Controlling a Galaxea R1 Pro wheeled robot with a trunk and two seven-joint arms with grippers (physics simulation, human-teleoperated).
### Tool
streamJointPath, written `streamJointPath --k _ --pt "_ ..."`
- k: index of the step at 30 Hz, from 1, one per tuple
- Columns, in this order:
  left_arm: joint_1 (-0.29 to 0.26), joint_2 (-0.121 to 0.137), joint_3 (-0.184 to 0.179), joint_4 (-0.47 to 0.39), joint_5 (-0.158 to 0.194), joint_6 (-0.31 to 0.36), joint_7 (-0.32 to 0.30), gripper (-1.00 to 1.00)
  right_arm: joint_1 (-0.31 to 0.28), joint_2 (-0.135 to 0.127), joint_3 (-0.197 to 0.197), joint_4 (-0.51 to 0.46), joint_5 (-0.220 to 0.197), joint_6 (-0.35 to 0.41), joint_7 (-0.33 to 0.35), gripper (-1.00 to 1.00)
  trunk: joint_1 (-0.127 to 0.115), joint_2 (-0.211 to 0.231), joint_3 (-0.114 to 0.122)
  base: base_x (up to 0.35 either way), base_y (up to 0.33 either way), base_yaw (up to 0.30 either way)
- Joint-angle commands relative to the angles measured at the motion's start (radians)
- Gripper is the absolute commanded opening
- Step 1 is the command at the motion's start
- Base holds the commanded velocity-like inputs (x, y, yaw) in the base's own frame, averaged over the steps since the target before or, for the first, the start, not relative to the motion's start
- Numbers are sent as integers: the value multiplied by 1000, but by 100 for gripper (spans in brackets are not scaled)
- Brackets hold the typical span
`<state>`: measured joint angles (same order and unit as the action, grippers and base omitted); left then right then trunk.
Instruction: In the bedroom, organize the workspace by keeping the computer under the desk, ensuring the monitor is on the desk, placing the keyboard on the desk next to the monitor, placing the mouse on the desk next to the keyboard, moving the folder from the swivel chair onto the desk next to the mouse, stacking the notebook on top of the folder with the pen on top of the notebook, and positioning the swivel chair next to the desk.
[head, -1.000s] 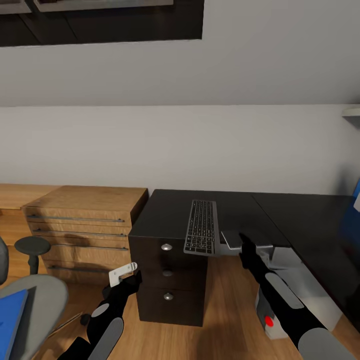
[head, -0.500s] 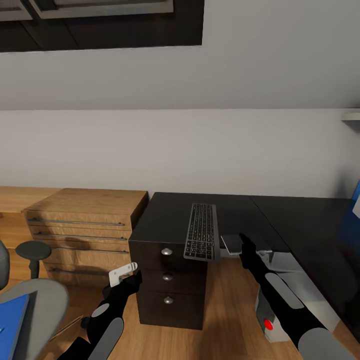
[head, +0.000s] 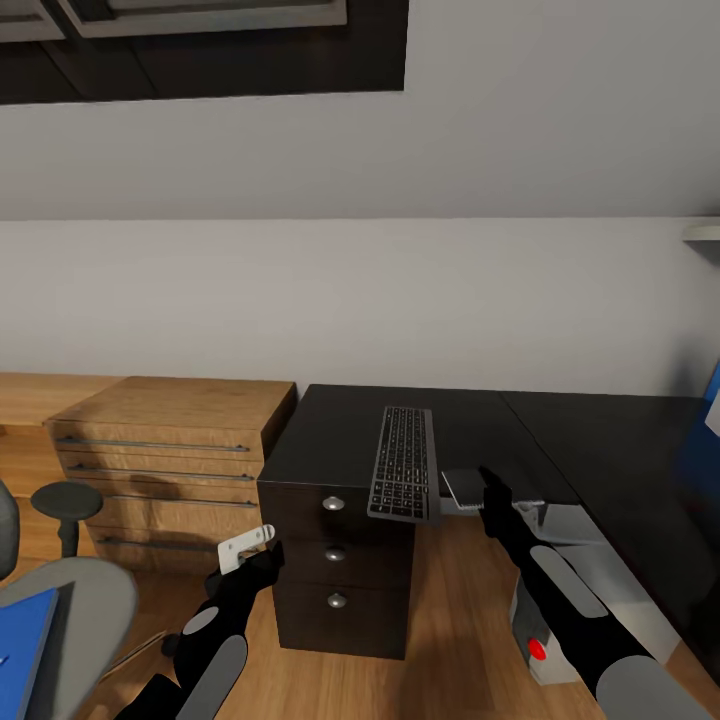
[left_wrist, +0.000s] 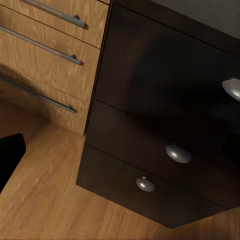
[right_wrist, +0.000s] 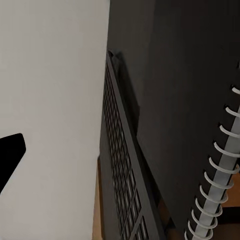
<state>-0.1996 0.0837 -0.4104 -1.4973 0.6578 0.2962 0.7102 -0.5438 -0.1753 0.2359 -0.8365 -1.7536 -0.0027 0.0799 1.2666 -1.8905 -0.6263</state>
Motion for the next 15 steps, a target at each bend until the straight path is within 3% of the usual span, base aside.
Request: streamJointPath --k 1,15 --pt "-1 1 -2 -1 5 3 8 100 -1 -1 3 0 -10 0 4 100 0 -1 -1 0 0 0" --pt "-1 1 -2 -1 3 3 8 100 -1 -1 3 2 -10 0 4 100 0 -1 -1 -6 0 0"
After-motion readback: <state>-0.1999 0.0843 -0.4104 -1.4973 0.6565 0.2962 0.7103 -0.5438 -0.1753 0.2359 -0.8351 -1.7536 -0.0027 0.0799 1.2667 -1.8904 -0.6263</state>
